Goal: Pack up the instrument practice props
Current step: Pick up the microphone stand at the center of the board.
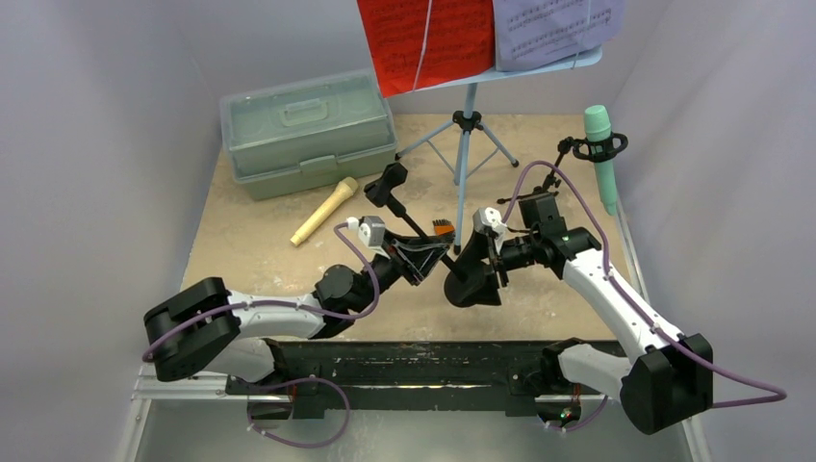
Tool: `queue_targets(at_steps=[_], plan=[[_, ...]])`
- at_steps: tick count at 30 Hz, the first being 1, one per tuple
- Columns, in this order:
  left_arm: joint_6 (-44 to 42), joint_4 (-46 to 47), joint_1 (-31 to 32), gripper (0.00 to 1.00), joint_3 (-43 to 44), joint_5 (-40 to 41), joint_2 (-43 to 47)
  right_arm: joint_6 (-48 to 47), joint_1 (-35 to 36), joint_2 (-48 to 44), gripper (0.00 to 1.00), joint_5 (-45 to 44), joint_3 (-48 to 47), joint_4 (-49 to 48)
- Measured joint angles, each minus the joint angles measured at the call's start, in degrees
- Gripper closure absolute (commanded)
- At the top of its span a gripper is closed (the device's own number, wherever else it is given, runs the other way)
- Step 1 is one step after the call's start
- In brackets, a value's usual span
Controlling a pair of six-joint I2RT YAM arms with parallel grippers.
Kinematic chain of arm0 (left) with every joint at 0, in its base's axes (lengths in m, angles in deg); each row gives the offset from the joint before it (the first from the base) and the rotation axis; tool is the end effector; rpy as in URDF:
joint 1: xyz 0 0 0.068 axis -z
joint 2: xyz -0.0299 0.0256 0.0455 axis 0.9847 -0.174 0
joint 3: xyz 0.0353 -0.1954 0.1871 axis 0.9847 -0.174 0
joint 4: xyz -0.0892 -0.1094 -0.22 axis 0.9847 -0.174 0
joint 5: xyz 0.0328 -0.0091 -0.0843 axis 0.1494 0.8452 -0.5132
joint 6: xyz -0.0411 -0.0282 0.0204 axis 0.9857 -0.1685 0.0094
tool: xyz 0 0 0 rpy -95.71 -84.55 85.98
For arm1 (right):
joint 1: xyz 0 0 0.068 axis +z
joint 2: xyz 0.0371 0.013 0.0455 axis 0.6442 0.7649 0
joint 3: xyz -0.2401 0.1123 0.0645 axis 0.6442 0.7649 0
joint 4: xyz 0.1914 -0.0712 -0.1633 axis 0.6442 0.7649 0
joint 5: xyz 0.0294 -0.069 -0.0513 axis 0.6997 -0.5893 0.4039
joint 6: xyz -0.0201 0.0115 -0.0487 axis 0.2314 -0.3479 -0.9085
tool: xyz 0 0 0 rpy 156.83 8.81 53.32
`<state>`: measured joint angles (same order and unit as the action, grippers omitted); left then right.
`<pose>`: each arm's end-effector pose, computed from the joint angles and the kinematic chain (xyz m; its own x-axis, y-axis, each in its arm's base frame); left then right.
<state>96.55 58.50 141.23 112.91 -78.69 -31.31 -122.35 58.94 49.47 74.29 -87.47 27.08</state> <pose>0.1312 -0.2253 0.2520 -0.2776 -0.5766 -0.7684 0.7431 0.3780 -0.5522 0.1830 0.0973 0.2677 -0.2131 -0.3264 -0.9209 -0.9726 -0.0185 0.2316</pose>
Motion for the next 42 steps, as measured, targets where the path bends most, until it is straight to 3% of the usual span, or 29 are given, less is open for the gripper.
queue_targets(at_steps=[4, 9, 10, 13, 15, 18, 20, 21, 24, 26, 34, 42], plan=[[0.04, 0.48, 0.83, 1.00, 1.95, 0.00, -3.54, 1.84, 0.57, 0.52, 0.14, 1.03, 0.07, -1.25], [-0.13, 2.21, 2.71, 1.00, 2.62, 0.02, -6.21, 5.75, 2.34, 1.18, 0.35, 0.94, 0.31, -4.50], [-0.15, 2.36, 3.06, 1.00, 2.62, 0.04, -6.40, 6.47, 2.62, 1.31, 0.43, 0.94, 0.31, -5.03], [-0.17, 2.58, 3.61, 1.00, 2.64, 0.07, -6.60, 8.00, 2.82, 1.51, 0.85, 0.92, 0.31, -6.25], [-0.13, 3.21, 3.98, 1.00, 2.64, -0.11, -6.60, 9.09, 2.67, 1.57, 1.00, 0.24, 0.33, -7.19], [-0.04, 3.76, 4.20, 0.98, 2.62, 0.13, -6.60, 9.77, 2.62, 1.46, 1.00, 0.52, 0.35, -7.56], [-0.04, 3.87, 4.20, 0.77, 2.51, 0.26, -6.60, 9.97, 2.64, 1.46, 1.00, 0.52, 0.35, -7.80], [0.00, 4.02, 4.20, 0.60, 2.34, 0.28, -6.60, 10.08, 2.64, 1.46, 1.00, 0.57, 0.35, -7.76], [0.48, 5.20, 4.28, 0.22, 0.90, 0.28, -5.88, 9.79, 2.91, 1.46, 1.00, 0.96, 0.35, -7.19], [0.50, 6.27, 4.31, 0.03, -1.62, 0.59, -3.39, 8.81, 2.91, 1.51, 1.00, 1.01, 0.35, -5.88], [-1.25, 11.80, 4.31, 0.00, -14.23, -1.03, 4.02, 2.91, 2.91, 1.64, 1.00, 1.16, 0.35, -0.24], [-4.15, 13.09, 4.31, 0.00, -15.34, -4.61, 3.72, -0.59, 2.91, 1.64, 1.00, 1.25, 0.35, 1.70]])
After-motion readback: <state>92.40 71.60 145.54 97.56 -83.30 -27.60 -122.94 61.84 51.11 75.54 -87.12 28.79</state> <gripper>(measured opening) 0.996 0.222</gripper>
